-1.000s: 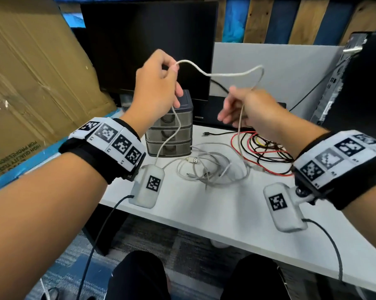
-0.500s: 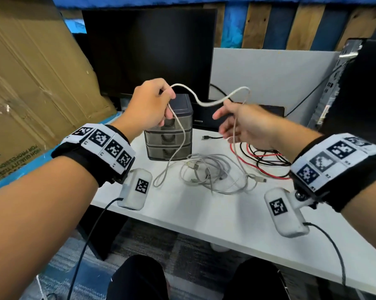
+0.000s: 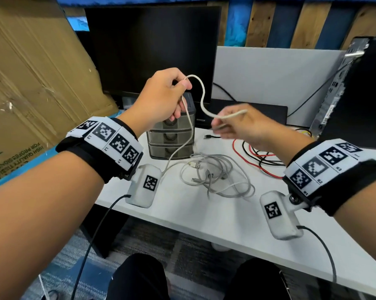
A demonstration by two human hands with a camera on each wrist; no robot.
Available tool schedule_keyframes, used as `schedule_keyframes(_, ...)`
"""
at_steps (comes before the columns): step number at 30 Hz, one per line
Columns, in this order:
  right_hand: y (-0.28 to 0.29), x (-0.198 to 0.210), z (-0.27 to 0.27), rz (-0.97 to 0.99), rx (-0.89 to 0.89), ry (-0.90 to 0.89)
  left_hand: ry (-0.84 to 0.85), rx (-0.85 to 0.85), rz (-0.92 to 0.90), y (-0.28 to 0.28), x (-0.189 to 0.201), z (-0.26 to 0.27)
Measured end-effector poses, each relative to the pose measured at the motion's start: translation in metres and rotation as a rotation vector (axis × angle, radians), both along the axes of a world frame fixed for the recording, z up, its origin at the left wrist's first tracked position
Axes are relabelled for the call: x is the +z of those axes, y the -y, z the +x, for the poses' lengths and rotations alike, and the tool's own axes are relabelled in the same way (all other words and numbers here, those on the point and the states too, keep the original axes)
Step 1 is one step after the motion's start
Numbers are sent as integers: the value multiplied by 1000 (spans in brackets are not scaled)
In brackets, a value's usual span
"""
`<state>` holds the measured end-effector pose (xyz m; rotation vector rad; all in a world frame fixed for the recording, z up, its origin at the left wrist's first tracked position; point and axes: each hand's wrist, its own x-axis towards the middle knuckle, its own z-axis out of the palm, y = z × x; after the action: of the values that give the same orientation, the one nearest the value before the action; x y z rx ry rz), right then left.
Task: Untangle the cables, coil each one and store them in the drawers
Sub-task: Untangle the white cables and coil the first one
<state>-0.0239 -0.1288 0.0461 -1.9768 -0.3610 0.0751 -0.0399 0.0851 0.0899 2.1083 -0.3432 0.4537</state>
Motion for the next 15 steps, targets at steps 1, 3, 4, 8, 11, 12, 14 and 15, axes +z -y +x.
schedule_keyframes(1, 2, -6, -2, -152, 43, -10, 1, -8, -6, 1, 2, -1)
schedule_keyframes(3, 2, -13, -7, -335, 58, 48, 5, -25, -26, 4, 6, -3)
schedule_keyframes(4, -1, -13, -8, -329, 39, 89, 8, -41, -42, 6, 8, -4)
schedule_keyframes(8, -18, -3, -14, 60, -12, 93, 31, -119, -116, 13, 19, -8)
schedule_keyframes(11, -25, 3, -13, 61, 54, 117, 65, -130, -175, 19, 30, -10)
schedule_keyframes(12, -28, 5, -14, 64, 93, 73, 73, -134, -203, 21, 33, -10)
schedule_keyframes(14, -34, 4, -19, 44, 157, 18, 93, -153, -247, 26, 40, -10)
schedule_keyframes(15, -37, 2, -22, 7, 169, 27, 104, -162, -264, 27, 42, -11)
